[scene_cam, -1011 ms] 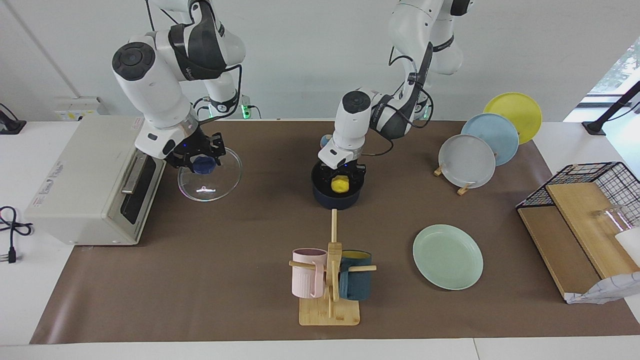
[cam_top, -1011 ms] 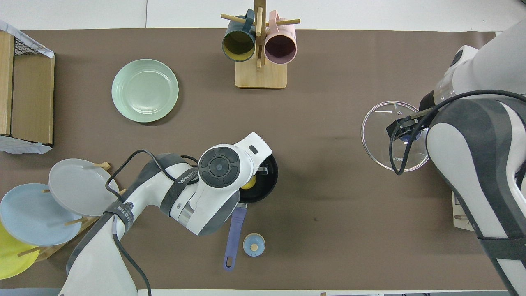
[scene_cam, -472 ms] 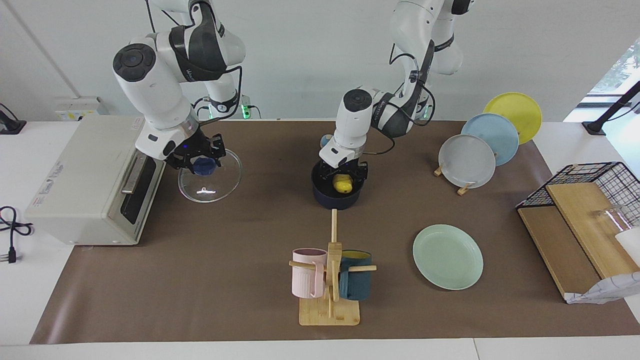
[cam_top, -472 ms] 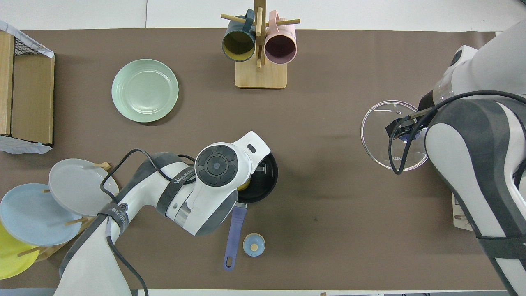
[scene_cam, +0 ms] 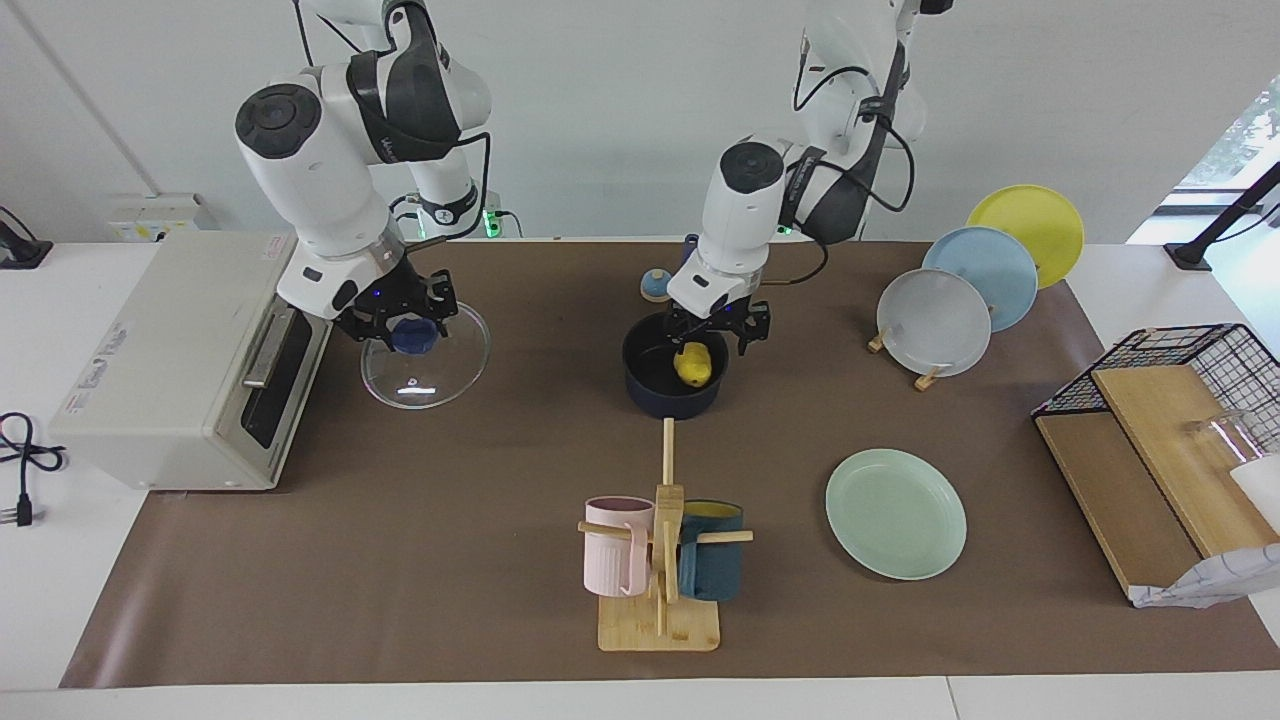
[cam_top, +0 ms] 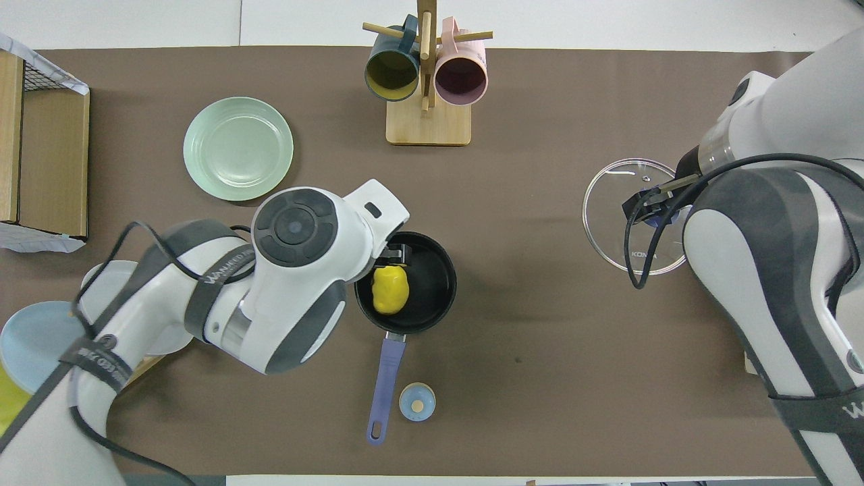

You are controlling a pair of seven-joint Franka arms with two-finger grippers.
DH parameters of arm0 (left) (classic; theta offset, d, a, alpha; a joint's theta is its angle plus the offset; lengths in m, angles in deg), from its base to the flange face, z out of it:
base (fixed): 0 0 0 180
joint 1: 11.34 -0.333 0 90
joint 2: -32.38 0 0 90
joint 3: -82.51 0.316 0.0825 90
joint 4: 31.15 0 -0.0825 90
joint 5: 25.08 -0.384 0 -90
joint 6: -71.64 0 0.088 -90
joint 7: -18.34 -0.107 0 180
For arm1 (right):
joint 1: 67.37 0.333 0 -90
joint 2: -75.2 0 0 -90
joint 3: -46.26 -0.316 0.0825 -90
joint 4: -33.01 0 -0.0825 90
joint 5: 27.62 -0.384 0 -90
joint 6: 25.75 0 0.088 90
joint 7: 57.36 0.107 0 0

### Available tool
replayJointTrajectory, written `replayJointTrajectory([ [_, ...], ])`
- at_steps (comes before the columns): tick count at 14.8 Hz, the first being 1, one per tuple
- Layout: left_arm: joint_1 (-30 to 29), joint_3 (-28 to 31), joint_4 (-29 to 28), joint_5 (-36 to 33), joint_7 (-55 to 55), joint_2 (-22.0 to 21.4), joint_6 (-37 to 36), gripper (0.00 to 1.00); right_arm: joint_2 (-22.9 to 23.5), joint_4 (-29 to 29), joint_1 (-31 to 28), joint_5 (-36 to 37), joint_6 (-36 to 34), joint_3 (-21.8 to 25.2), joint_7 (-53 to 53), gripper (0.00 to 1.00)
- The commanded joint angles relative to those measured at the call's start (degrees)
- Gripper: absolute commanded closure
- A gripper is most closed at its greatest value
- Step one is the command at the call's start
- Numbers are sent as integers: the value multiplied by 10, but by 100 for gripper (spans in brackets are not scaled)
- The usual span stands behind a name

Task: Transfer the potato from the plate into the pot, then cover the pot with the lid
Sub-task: 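Open the left gripper and withdraw it while the right gripper lifts the lid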

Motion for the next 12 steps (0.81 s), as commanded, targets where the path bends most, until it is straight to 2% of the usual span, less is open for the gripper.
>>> replayJointTrajectory([
  [1, -67, 0, 60, 7, -46, -31, -86, 0, -4, -2, 27, -4, 16, -3, 43, 100],
  [4, -156, 0, 110, 15, -144, -51, -162, 0, 16, 16, 95, -4, 37, -3, 140, 100],
  [5, -184, 2, 125, 15, -177, -55, -183, 0, 42, 33, 124, -3, 43, -3, 194, 100],
  [8, -260, 0, 131, 15, -281, -75, -207, 0, 88, 65, 201, 3, 81, -2, 293, 100],
  [10, -277, 0, 132, 9, -308, -82, -227, 0, 113, 72, 230, 5, 89, -2, 322, 100],
  [12, -281, 0, 138, 8, -308, -85, -248, 0, 158, 125, 257, 25, 84, -2, 354, 100],
])
